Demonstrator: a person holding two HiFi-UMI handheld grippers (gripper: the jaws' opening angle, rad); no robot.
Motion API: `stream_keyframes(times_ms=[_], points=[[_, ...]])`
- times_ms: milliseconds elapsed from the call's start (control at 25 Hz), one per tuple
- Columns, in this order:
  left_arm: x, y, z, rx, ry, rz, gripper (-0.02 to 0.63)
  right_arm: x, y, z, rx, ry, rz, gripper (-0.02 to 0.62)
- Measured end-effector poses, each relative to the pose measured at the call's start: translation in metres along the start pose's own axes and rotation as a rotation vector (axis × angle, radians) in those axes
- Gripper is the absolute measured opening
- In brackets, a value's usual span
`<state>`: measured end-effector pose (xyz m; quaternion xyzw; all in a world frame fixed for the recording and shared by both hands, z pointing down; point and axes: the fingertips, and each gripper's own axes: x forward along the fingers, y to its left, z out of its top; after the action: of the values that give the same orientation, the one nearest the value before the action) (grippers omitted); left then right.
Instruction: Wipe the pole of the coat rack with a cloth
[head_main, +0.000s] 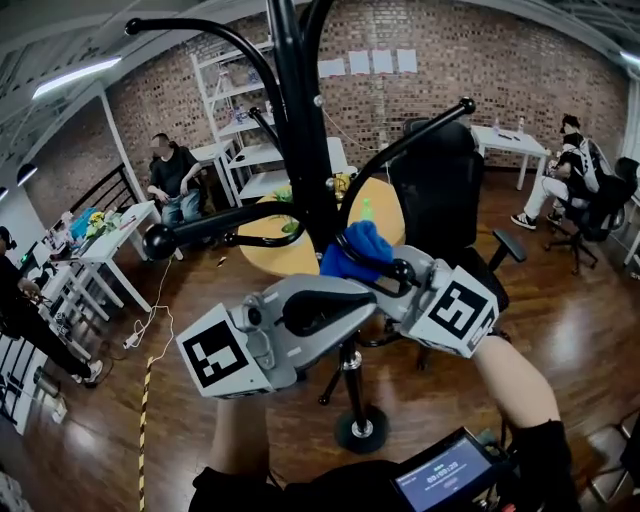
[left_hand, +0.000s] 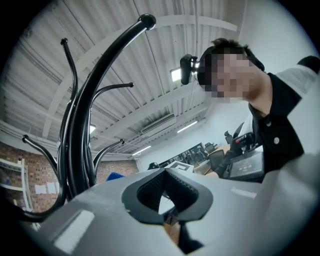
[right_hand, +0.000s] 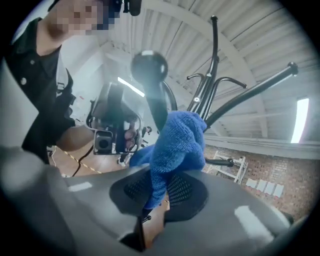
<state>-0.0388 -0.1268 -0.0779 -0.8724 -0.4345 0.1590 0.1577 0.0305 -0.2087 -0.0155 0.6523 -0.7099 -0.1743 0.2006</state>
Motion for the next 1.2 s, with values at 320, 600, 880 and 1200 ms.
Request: stream_keyframes(times_ms=[320,600,880,1200], points=[[-0.004,-0.004,-0.074,-0.026,0.120,0.027,0.005,0.014,0.040,-0.083,0.216,0.078,0.048,0.050],[-0.016,-0.012,-0.121,-0.103,0.115,0.045,0.003,0.029,0.123,-0.222,0.051,0.485,0.189,0.051],[-0.013,-0.007,-0.104,-0.080,0.100,0.068,0.003,0.026,0.103,-0.187,0.112,0.438,0.153,0.051],[0.004,0.005,-0.022,0.032,0.047,0.063,0.004,0.002,-0.003,-0.008,0.036,0.026,-0.074,0.050]])
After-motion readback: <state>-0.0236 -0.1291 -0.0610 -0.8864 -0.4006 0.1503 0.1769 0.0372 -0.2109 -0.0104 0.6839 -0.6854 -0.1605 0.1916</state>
